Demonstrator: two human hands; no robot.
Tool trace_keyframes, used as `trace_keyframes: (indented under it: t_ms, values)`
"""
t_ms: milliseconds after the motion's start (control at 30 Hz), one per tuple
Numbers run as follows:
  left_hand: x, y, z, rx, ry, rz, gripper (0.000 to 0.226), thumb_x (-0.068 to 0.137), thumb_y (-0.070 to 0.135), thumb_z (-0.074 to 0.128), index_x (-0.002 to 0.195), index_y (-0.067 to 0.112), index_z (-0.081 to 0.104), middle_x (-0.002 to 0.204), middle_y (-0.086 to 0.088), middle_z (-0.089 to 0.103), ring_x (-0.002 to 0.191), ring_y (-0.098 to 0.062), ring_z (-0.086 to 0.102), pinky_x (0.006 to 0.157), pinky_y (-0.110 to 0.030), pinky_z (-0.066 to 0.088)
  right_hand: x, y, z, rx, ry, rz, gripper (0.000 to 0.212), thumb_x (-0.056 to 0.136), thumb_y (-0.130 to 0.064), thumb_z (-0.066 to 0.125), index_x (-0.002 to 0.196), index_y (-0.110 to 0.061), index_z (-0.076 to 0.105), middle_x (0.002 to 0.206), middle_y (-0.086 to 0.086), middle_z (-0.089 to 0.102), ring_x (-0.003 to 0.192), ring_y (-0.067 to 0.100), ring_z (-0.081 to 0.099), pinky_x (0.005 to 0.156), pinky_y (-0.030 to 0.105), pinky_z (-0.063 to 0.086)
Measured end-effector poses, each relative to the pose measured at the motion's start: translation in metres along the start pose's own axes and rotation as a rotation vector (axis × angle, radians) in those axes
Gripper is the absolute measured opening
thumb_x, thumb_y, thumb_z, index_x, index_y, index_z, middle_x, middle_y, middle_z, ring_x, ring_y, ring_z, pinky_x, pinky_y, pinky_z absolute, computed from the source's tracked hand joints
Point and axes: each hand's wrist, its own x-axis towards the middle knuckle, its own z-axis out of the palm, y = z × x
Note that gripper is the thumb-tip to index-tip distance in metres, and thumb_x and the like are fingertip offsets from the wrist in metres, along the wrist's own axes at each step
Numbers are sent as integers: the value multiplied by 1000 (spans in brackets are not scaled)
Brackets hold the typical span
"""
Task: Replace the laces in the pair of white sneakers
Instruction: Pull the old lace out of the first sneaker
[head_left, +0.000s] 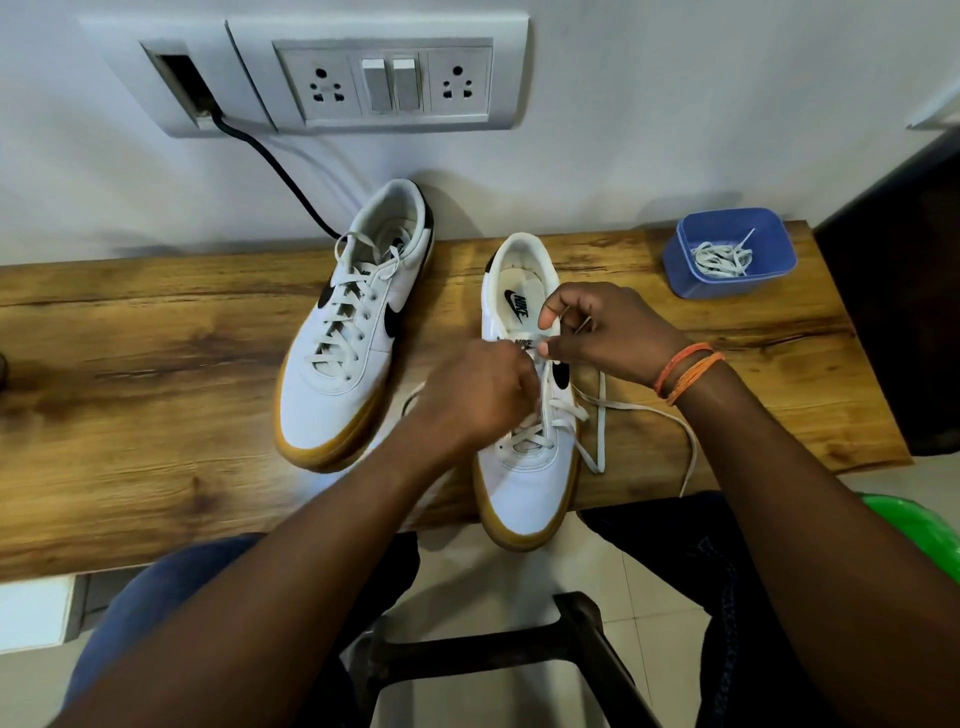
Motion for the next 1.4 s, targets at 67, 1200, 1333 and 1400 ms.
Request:
trace_keyframes:
  t_ms: [67,1200,1333,1400]
  values:
    - [1,1,11,-19,-15,-30,10,82,21,69,84,19,78,80,-1,73,75,-21,67,64,-35,55,0,0,0,-4,-5,-2,22,79,-20,79,98,-17,68,76,1,64,66,7,53,57,8,38]
    - [-14,-24,-69,476,-288,-513,14,69,8,75,68,12,61,66,-3,61,67,-20,62,65,-32,55,-6,-1,-5,-47,-34,-64,9,84,-14,73,92,-17,77,79,-12,68,73,-2,59,61,-1,37]
    - [-7,-17,-57,387,-86,-449,16,72,9,72,76,14,57,73,-3,60,75,-23,62,57,-32,44,-7,-2,-3,-64,-30,-75,9,85,-14,72,93,-16,77,79,-12,66,72,-1,57,64,5,38]
    - [-5,-18,-53,330,-41,-401,12,74,9,69,80,13,59,78,-4,64,77,-23,64,58,-33,47,-7,-2,-4,-62,-25,-73,9,85,-15,72,93,-16,77,80,-11,67,72,0,57,63,3,37]
